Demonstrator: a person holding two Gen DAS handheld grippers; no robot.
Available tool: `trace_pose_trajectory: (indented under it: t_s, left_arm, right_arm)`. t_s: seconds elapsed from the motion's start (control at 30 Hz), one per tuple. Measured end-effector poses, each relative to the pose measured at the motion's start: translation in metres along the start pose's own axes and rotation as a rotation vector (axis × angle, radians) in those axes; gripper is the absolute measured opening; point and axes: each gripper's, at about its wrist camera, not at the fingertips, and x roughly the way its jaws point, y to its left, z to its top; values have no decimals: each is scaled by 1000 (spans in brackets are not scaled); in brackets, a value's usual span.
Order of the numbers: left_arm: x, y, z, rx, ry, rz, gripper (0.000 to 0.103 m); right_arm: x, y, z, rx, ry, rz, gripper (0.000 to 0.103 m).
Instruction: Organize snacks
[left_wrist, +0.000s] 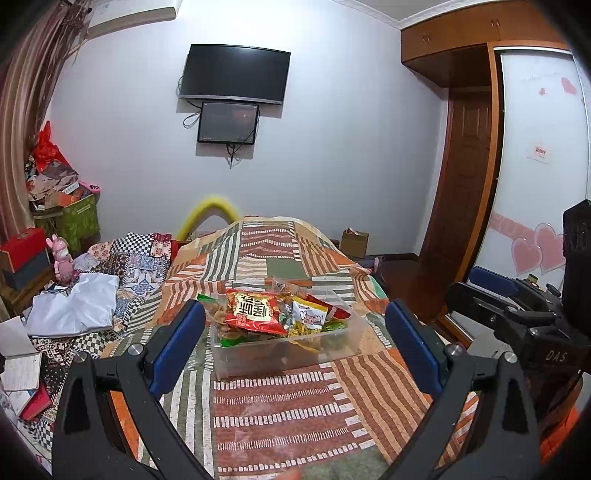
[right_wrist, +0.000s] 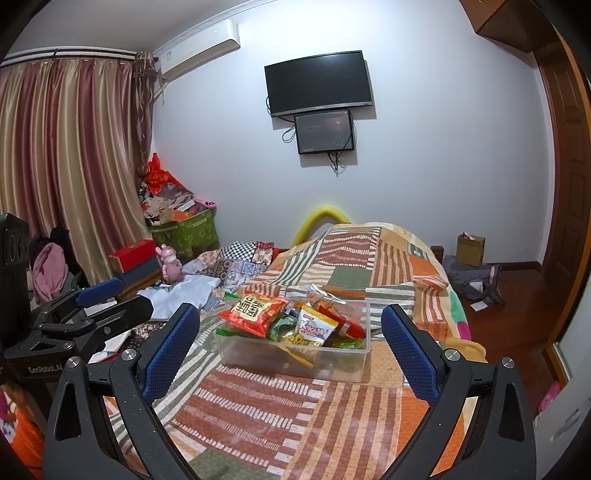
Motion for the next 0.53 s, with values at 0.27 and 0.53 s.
trace_pose_trajectory:
  t_s: [0.27,0.53]
  left_arm:
    - [1,0,-1,-7,0,6,99]
    - [-1,-3,-1,10,-6,12,99]
  right_arm:
    - [1,1,0,0,3,4,99]
    - [3,0,-2,7,8,9,99]
